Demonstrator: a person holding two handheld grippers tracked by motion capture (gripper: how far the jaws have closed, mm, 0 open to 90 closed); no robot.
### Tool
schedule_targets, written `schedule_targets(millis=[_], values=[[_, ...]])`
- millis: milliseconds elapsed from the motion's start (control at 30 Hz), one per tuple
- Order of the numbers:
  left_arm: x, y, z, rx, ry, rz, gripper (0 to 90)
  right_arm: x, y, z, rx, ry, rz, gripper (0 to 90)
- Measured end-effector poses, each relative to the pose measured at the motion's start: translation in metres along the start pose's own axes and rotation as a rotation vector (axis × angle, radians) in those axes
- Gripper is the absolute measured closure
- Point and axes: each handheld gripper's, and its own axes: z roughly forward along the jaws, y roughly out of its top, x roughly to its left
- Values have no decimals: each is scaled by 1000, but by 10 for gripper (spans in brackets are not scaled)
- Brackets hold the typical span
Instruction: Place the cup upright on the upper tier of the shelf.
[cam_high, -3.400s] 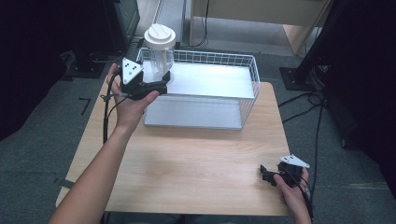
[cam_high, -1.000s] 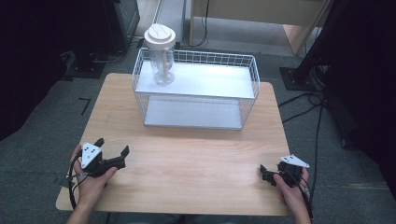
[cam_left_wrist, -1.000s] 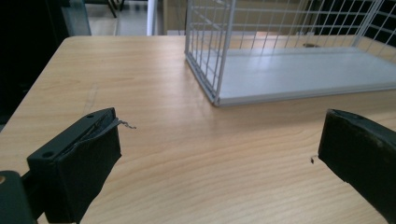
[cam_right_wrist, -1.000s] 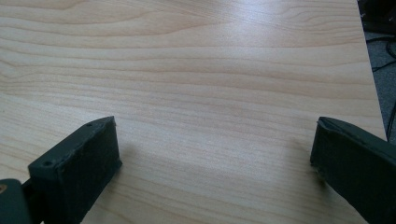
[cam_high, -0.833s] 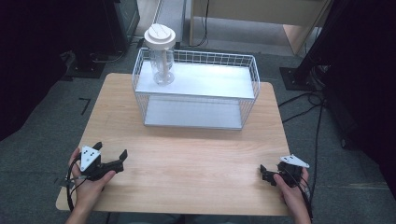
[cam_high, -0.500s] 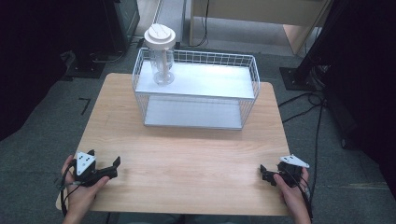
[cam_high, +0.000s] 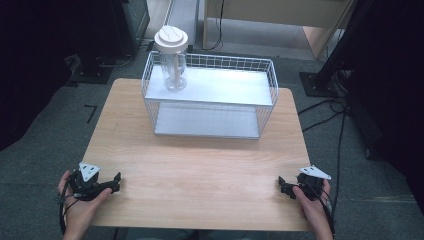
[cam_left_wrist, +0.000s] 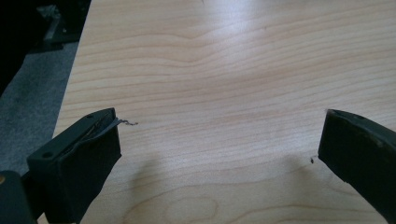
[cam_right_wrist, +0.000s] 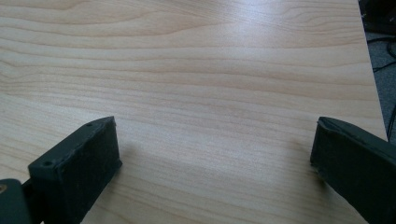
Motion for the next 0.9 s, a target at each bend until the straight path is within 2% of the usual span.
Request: schedule_targets(millis=[67, 133, 333, 667, 900], values=[[-1, 1, 3, 44, -1, 19, 0, 0, 0, 0, 0, -1, -1, 11], [-2, 2, 5, 64, -14, 19, 0, 0, 0, 0, 0, 1, -2, 11], [6, 3, 8, 94, -64, -35, 0, 0, 0, 0, -1, 0, -2, 11], [4, 4, 9, 95, -77, -18, 0, 1, 1, 1, -1, -5, 2, 9], [1, 5, 11, 93, -73, -27, 0, 2, 0, 0, -1, -4, 1, 9]])
